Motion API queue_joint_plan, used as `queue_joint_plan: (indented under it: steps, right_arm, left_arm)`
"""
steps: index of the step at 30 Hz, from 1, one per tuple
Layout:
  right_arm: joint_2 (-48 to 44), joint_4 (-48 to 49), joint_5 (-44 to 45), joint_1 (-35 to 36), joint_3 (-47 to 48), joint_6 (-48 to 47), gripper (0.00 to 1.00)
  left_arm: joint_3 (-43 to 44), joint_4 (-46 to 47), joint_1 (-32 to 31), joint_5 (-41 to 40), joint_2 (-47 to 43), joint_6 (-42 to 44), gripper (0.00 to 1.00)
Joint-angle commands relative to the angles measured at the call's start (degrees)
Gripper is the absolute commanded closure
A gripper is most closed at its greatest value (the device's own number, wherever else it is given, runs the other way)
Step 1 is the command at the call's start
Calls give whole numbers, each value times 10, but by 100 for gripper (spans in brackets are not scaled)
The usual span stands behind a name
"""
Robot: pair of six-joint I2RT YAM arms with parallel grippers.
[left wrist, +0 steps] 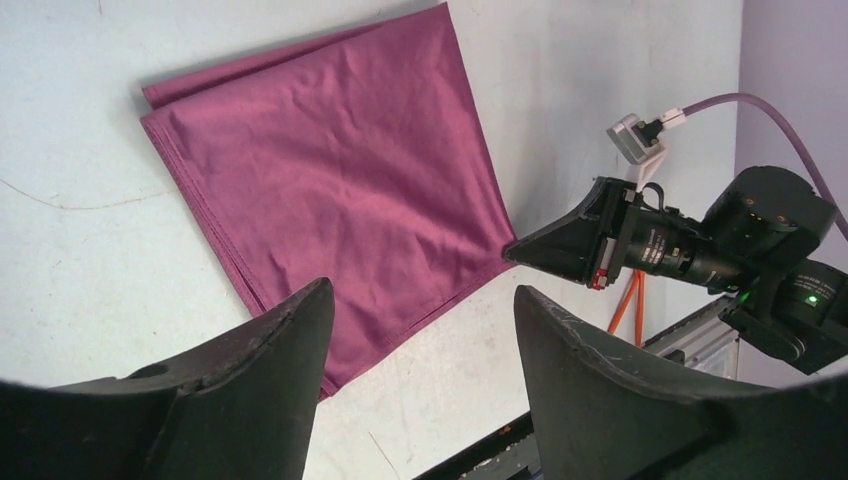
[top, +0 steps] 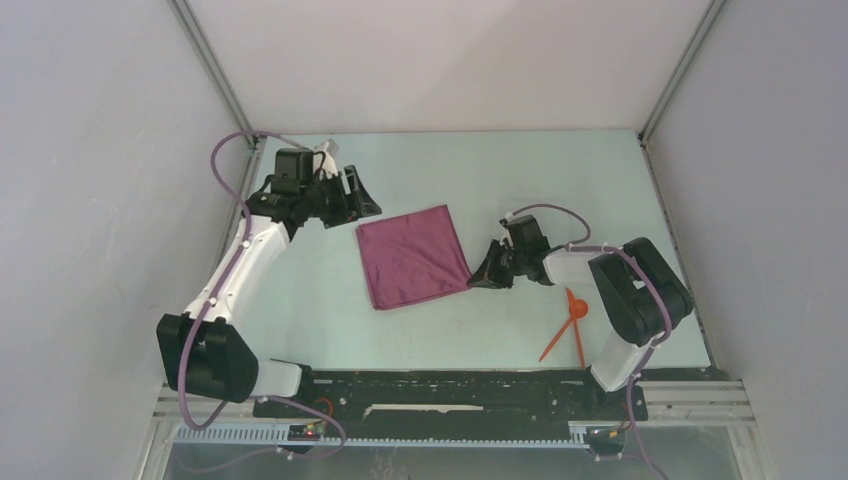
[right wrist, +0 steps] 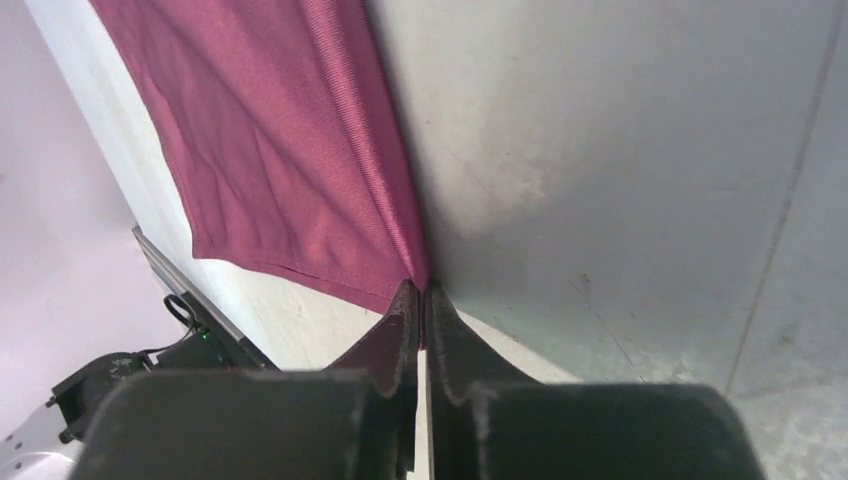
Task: Fold the napkin into a case and place the utensils inside
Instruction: Rotate the square-folded napkin at the center of the board.
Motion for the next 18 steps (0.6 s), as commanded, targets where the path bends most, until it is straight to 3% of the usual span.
queue_joint_plan:
  steps: [1,9,12,18]
  right_arm:
    - [8,-85,12,-26,34,-65,100]
    - [109,-297,7,-99,222,-262,100]
    - [157,-378,-33,-137,309,-322,100]
    - [304,-533,-52,-163,570,-424,100]
  left_arm:
    - [29,3,-1,11,6,13,27]
    - [69,19,5,38,97,-5,23]
    - [77,40,21,47,150,-32,20]
    - [84,86,55,51,247,-82,18]
